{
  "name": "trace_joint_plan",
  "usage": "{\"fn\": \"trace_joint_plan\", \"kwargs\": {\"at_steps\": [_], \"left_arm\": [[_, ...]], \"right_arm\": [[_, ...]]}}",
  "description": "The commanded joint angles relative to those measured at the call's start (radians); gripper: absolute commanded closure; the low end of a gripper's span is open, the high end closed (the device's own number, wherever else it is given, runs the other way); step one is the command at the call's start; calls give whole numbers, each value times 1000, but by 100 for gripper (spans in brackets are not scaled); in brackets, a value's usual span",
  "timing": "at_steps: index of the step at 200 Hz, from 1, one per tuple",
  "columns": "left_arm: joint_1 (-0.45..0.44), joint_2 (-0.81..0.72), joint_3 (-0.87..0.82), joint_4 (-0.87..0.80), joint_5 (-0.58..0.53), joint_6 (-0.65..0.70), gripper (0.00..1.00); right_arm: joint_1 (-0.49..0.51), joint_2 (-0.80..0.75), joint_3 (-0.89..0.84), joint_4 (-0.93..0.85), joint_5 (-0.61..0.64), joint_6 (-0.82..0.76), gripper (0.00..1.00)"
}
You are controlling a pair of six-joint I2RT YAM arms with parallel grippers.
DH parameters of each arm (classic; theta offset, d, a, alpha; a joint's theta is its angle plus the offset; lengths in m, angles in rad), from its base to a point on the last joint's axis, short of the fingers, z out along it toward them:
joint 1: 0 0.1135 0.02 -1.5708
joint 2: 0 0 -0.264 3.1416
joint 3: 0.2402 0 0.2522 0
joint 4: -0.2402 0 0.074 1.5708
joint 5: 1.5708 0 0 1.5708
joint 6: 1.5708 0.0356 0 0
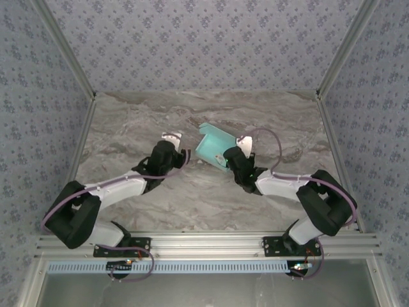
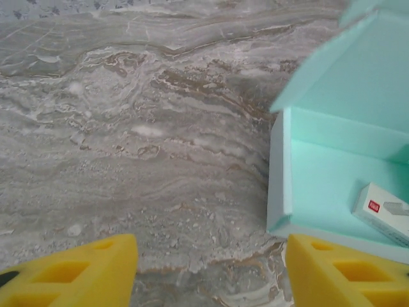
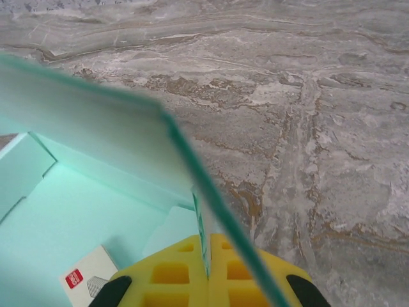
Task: Fold the paper box
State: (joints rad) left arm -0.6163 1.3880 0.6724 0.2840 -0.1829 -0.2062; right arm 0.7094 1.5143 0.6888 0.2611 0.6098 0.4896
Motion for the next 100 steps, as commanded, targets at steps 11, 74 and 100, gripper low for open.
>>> {"fn": "trace_joint_plan", "kwargs": {"at_steps": [11,74,100], "left_arm": [[50,83,99,-72,239,45,35],[60,160,153,-50,307,113,29],[81,228,224,-66,328,193,24]], "right_arm": [[-57,-15,46,-133,-186,-116,94],[-194,-40,148,-293,-383,-240,70],[-213,-77,153,-338,-433,-264,58]]}}
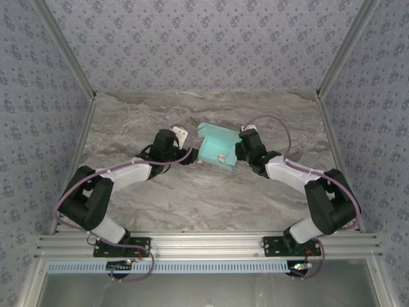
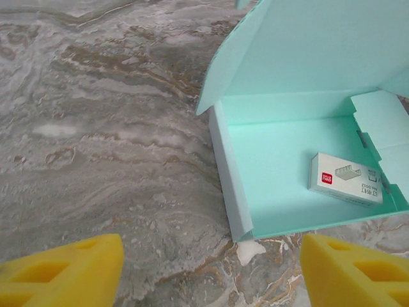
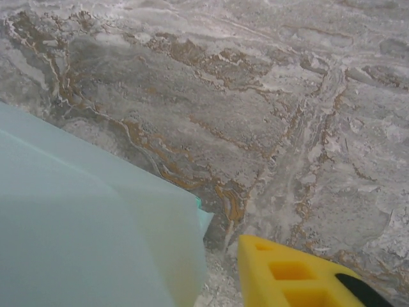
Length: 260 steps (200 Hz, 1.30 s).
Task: Fold the paper box
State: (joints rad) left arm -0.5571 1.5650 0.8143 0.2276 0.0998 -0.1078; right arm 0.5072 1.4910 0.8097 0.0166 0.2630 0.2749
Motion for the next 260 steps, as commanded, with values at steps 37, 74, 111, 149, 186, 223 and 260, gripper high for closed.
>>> {"fn": "trace_joint_plan", "kwargs": {"at_steps": [37,74,111,149,186,223,260], "left_arm": [[54,152,201,-19,132,204,19],[56,255,349,-80,253,287,24],[55,311,415,-99,295,298,51],[55,310,419,-103,334,286,82],[46,262,368,-96,327,272,96],[33,226,331,-105,315,267,100],[14,181,315,-157,271,296,100]], "right_arm": [[-18,-119,15,-162,-128,-77,47],[-33,-197,-15,-245,-152,-75,43],[-61,-247,-22,-360,-226,21,40],[-100,-193,-56,-271,-372,166,38],[-130,-102,-56,-173,-420,245,38],[-167,-79,-60,-158,-442,228,38],[-228,-82,-68,-170,-530,153,38]]}}
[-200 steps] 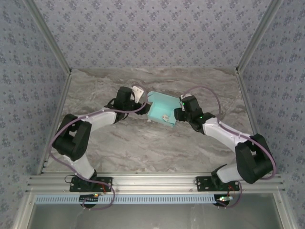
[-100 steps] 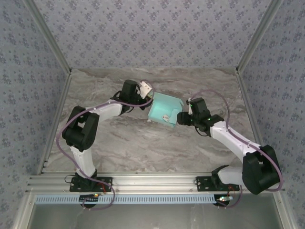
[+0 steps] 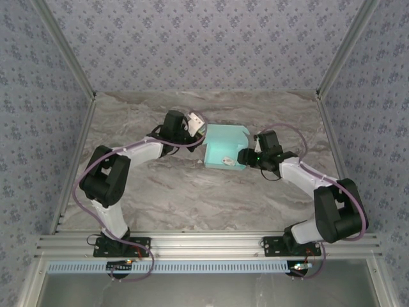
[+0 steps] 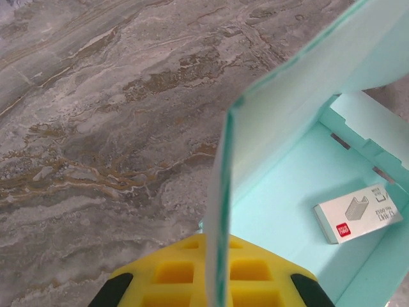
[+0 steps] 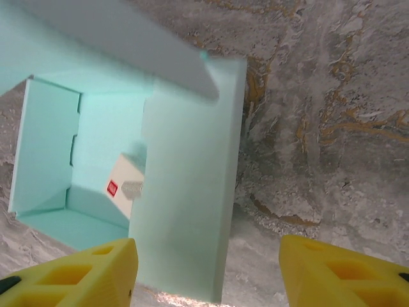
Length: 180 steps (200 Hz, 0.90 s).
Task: Fold the paper box
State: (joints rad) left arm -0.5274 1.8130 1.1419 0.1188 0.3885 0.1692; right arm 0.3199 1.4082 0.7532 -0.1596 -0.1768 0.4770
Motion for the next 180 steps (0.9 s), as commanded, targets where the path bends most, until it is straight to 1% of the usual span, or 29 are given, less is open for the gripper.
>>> {"fn": "trace_joint_plan", "kwargs": {"at_steps": [1,31,49,82,106,137,159,180], "left_arm": [[-17,-68,-13,-50,-18,20,100],[-26,-92,-29,-67,-39,15,100],[-32,-100,-36,-67,-52,5,100],[-41,-101,-39,-71,-60,-3,100],[-45,-103,-45,-71,-62,-9,100],[-49,-118,-58,-70,-67,-16,100],[-57,-133,-69,-74,-75,-39,100],[-70,-150,-77,-78,-93,-78,100]], "right_arm": [[-44,1,-12,7,-94,-51,38],[-103,23,-15,15,-230,-101,39],[-104,29,-29,26,-263,-105,40],[-95,56,-64,99,-313,-75,42],[-80,94,-73,131,-307,-59,46],[-66,125,-69,164,-293,-44,59],[-42,134,-53,156,-245,-31,66],[-7,142,-26,106,-165,-26,69]]}}
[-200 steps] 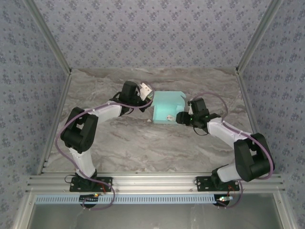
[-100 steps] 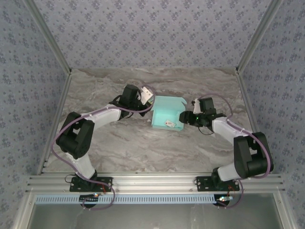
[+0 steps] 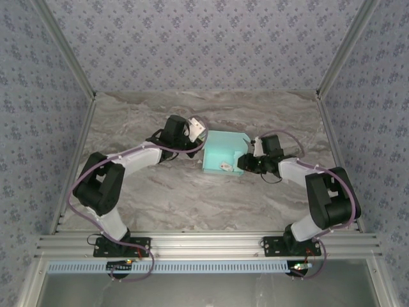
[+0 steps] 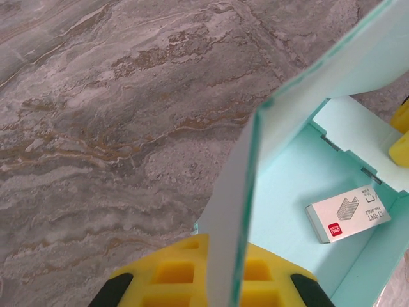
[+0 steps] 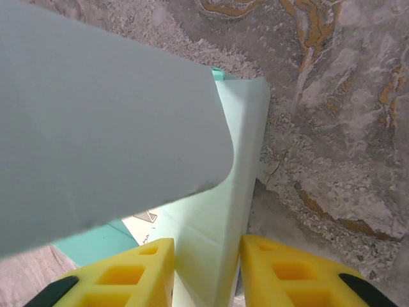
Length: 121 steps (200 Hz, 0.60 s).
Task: Fold the paper box
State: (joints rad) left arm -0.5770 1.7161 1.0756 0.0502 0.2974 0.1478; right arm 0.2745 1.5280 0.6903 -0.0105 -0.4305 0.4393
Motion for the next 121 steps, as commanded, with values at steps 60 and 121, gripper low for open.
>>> {"fn": "trace_joint_plan", "kwargs": {"at_steps": [60,121], "left_arm": [[-68,-81,-17,-53,-95,-141,100],[-71,-105,-48,-74,-131,-189,100]], "right_arm": [[177,93,161,-280,444,9,80],[298,229,288,-451,729,30,83]]}}
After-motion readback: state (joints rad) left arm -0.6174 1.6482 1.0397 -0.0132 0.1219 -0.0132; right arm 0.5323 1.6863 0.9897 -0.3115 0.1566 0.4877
